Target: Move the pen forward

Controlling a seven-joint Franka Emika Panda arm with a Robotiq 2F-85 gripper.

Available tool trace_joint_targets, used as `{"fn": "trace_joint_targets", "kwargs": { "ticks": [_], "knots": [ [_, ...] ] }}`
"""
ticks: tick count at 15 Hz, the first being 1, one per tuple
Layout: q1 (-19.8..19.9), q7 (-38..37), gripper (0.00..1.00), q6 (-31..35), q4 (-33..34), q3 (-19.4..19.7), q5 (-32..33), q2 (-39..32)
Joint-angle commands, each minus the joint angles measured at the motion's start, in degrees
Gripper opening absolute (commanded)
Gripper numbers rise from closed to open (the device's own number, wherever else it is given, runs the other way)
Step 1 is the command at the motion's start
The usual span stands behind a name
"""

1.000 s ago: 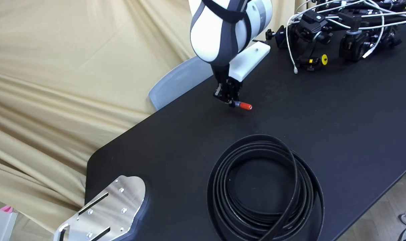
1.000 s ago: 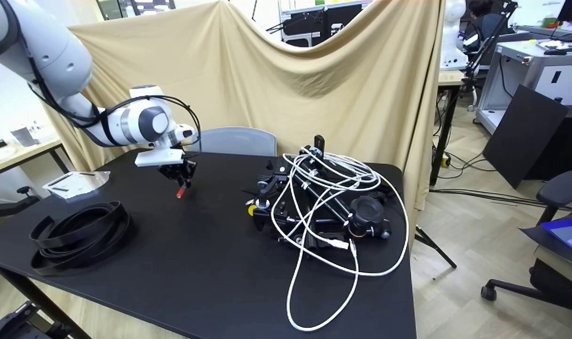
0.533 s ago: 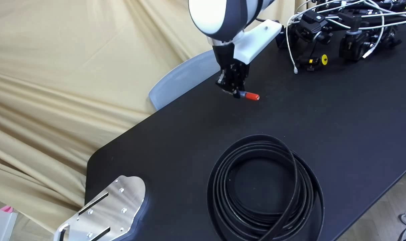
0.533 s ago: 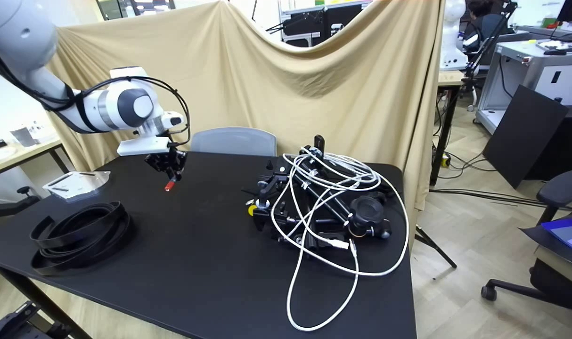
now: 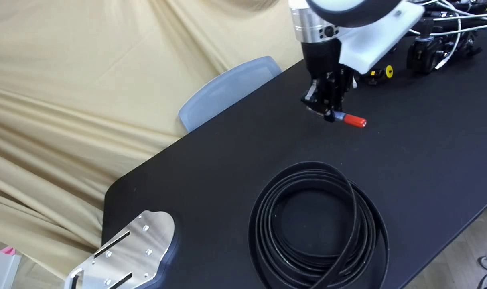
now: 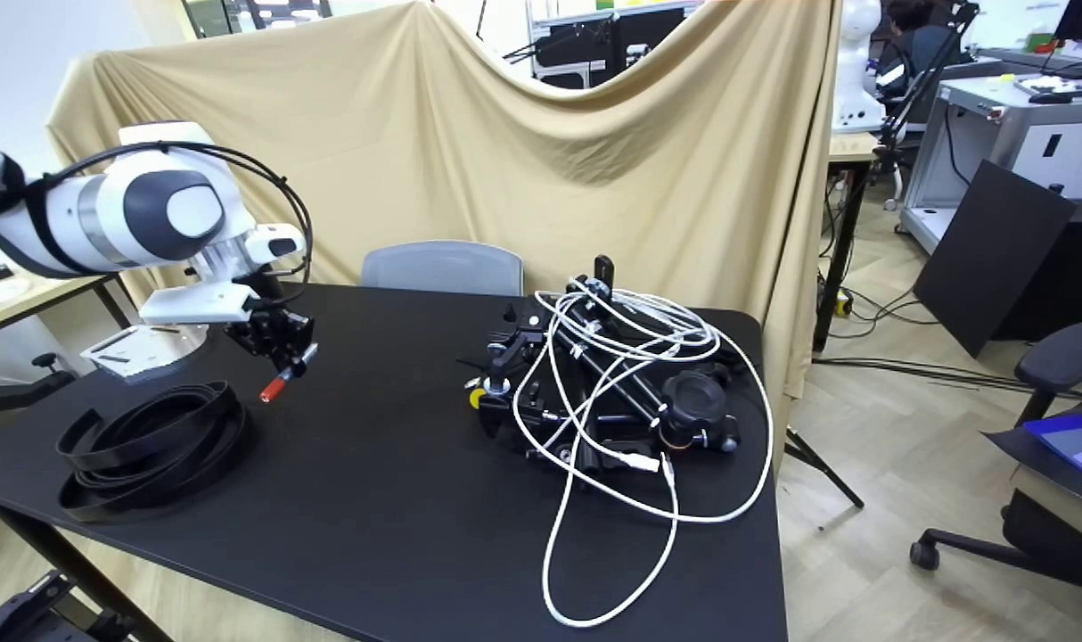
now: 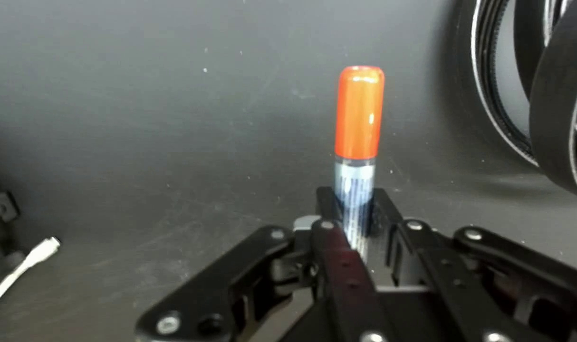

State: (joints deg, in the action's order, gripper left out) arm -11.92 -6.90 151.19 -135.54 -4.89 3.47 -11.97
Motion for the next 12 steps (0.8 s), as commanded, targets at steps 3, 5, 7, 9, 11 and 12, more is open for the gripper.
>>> {"fn": "trace_joint_targets", "kwargs": {
  "ticks": [3, 5, 7, 9, 11, 12],
  "knots": [
    [4.46, -3.0, 0.05, 10.86, -11.17, 2.85, -0.99, 3.83],
    [6.6, -1.15, 0.05, 13.04, -11.43, 3.26, -3.17, 1.76],
    [8.62, 0.82, 0.05, 13.72, -10.85, 2.83, -6.26, -0.25],
    [10.26, 2.7, 0.05, 13.1, -9.78, 2.1, -8.96, -2.26],
    [11.49, 4.45, 0.05, 12.38, -8.85, 1.37, -11.16, -3.92],
    [11.92, 5.03, 0.05, 12.04, -8.29, 1.08, -11.92, -4.78]
  ]
}}
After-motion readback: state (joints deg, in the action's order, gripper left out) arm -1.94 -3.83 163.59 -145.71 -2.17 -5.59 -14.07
